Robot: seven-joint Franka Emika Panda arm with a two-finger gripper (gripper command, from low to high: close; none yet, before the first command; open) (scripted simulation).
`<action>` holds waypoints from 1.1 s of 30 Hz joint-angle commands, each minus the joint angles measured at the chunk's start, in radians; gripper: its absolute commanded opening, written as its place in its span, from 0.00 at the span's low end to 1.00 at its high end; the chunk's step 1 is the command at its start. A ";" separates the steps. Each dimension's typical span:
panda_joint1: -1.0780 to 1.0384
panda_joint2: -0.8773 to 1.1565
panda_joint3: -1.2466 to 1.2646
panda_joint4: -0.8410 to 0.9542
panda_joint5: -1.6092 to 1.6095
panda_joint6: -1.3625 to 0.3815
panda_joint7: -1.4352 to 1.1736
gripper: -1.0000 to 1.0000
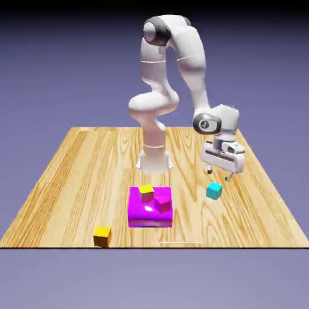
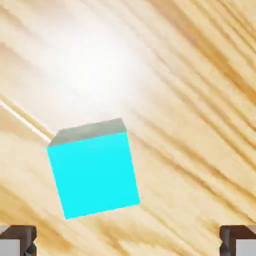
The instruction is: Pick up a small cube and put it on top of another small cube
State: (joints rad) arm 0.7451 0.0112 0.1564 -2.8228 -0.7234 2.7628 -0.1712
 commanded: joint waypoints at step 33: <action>-0.098 0.140 -0.260 0.253 0.334 -0.107 0.092 0.00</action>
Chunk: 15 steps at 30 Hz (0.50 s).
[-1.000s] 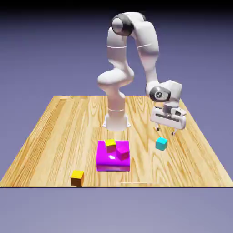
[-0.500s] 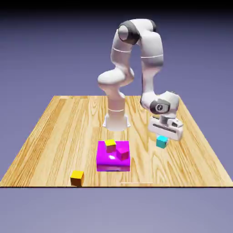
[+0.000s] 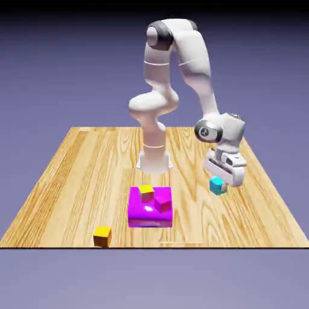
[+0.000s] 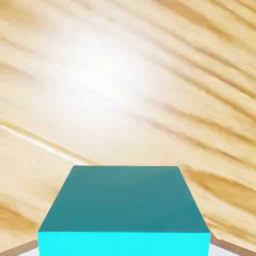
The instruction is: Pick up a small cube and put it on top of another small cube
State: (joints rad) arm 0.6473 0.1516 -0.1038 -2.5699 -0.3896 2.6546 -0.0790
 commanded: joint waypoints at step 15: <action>-0.192 0.317 -0.544 0.520 0.598 -0.372 0.135 0.00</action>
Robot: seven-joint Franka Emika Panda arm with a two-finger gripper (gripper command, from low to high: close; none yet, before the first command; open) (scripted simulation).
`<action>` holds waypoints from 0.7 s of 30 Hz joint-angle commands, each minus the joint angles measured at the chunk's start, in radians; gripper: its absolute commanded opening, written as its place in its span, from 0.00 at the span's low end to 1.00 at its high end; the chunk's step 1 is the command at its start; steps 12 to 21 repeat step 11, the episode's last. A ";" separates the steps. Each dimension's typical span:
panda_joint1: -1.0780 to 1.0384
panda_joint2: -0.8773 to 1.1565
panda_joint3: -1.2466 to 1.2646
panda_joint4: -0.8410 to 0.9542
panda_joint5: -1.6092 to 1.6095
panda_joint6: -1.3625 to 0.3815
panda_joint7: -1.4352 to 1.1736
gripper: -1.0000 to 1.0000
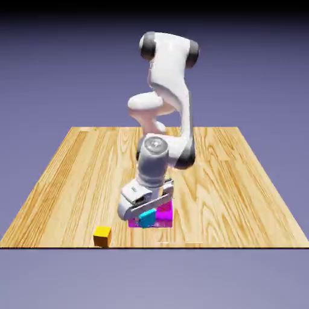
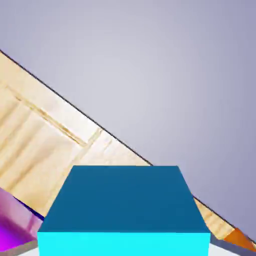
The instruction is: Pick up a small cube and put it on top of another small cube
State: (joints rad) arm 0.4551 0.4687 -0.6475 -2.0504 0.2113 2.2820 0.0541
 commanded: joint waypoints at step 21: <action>-0.110 0.126 -0.018 0.036 0.083 -0.019 -0.040 1.00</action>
